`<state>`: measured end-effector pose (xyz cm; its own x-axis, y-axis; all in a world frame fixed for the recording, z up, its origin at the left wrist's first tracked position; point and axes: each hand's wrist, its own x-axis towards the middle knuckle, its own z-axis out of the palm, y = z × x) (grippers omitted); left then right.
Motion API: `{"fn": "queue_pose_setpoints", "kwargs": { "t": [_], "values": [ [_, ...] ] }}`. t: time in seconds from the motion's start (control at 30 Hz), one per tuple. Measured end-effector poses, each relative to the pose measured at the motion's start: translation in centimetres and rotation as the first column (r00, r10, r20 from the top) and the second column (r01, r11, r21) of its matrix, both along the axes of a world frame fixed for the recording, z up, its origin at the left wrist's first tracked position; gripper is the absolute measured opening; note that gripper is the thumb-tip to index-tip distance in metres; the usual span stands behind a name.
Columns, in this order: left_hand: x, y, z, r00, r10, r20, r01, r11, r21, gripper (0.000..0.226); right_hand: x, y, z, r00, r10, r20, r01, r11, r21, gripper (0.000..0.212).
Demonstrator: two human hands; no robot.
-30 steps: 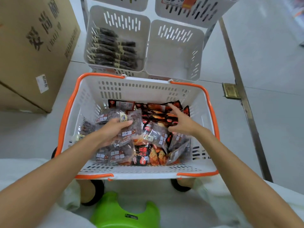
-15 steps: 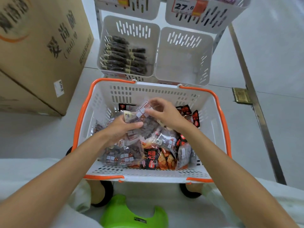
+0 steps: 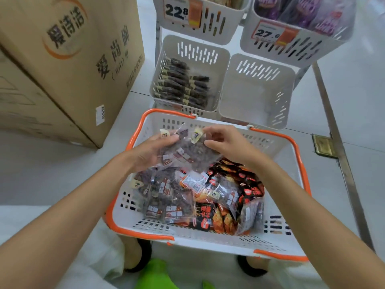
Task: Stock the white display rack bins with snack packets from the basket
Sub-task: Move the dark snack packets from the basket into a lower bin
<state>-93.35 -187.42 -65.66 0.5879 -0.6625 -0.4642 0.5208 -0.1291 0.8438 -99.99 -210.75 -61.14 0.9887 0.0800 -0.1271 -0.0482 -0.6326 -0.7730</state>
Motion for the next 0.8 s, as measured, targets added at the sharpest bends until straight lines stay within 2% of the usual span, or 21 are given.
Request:
{"fn": "queue_pose_setpoints", "kwargs": {
  "t": [0.03, 0.1, 0.17, 0.2, 0.27, 0.3, 0.37, 0.43, 0.5, 0.53, 0.6, 0.67, 0.73, 0.8],
  "values": [
    [0.2, -0.4, 0.3, 0.997, -0.071, 0.044, 0.069, 0.997, 0.037, 0.085, 0.6, 0.6, 0.5, 0.996, 0.082, 0.046, -0.076, 0.990, -0.117, 0.026],
    [0.6, -1.8, 0.8, 0.965, -0.185, 0.187, 0.165, 0.979, 0.117, 0.063, 1.7, 2.2, 1.0, 0.981, 0.146, 0.125, -0.121, 0.975, -0.188, 0.025],
    [1.3, -2.9, 1.2, 0.947, -0.156, 0.282, 0.117, 0.982, 0.149, 0.038, 2.8, 3.1, 1.0, 0.974, 0.122, 0.189, -0.084, 0.977, -0.195, 0.028],
    [1.8, -3.1, 1.4, 0.946, -0.127, 0.299, 0.087, 0.986, 0.145, 0.033, 3.4, 2.9, 1.0, 0.974, 0.105, 0.201, -0.060, 0.975, -0.215, 0.037],
    [3.5, -3.1, 1.9, 0.936, -0.135, 0.324, 0.092, 0.985, 0.144, 0.038, 4.8, 1.6, 1.5, 0.993, 0.094, 0.076, -0.075, 0.974, -0.215, 0.075],
    [4.6, -3.0, 2.4, 0.926, -0.164, 0.340, 0.122, 0.983, 0.139, 0.043, 5.5, 0.8, 2.0, 0.995, 0.098, -0.030, -0.102, 0.984, -0.147, 0.092],
    [6.8, -3.6, 3.4, 0.905, -0.210, 0.369, 0.176, 0.977, 0.125, 0.047, 7.3, -0.6, 2.9, 0.983, 0.108, -0.151, -0.113, 0.993, -0.030, 0.106],
    [9.0, -4.7, 4.4, 0.864, -0.249, 0.438, 0.194, 0.967, 0.167, 0.047, 9.5, -1.8, 3.5, 0.976, 0.086, -0.202, -0.091, 0.996, -0.019, 0.098],
    [11.3, -6.1, 4.9, 0.802, -0.243, 0.546, 0.138, 0.964, 0.227, 0.055, 11.9, -2.5, 3.6, 0.975, 0.023, -0.222, -0.018, 1.000, 0.025, 0.074],
    [12.6, -6.7, 4.9, 0.780, -0.223, 0.585, 0.089, 0.964, 0.249, 0.066, 13.0, -2.8, 3.3, 0.986, -0.021, -0.167, 0.026, 0.999, 0.026, 0.063],
    [15.6, -7.6, 4.3, 0.730, -0.198, 0.654, -0.013, 0.953, 0.303, 0.094, 14.7, -3.6, 2.4, 0.986, -0.146, 0.079, 0.155, 0.980, -0.126, 0.053],
    [18.8, -8.2, 3.0, 0.646, -0.232, 0.728, -0.112, 0.914, 0.390, 0.104, 16.6, -5.1, 0.8, 0.902, -0.204, 0.381, 0.316, 0.913, -0.258, 0.048],
    [21.8, -8.7, 1.2, 0.529, -0.313, 0.789, -0.208, 0.853, 0.478, 0.103, 18.6, -6.6, -1.2, 0.827, -0.266, 0.496, 0.414, 0.884, -0.217, 0.045],
    [24.3, -9.3, -0.8, 0.406, -0.437, 0.803, -0.274, 0.780, 0.563, 0.106, 21.1, -7.7, -3.1, 0.794, -0.316, 0.519, 0.459, 0.872, -0.171, 0.043]
  ]
}}
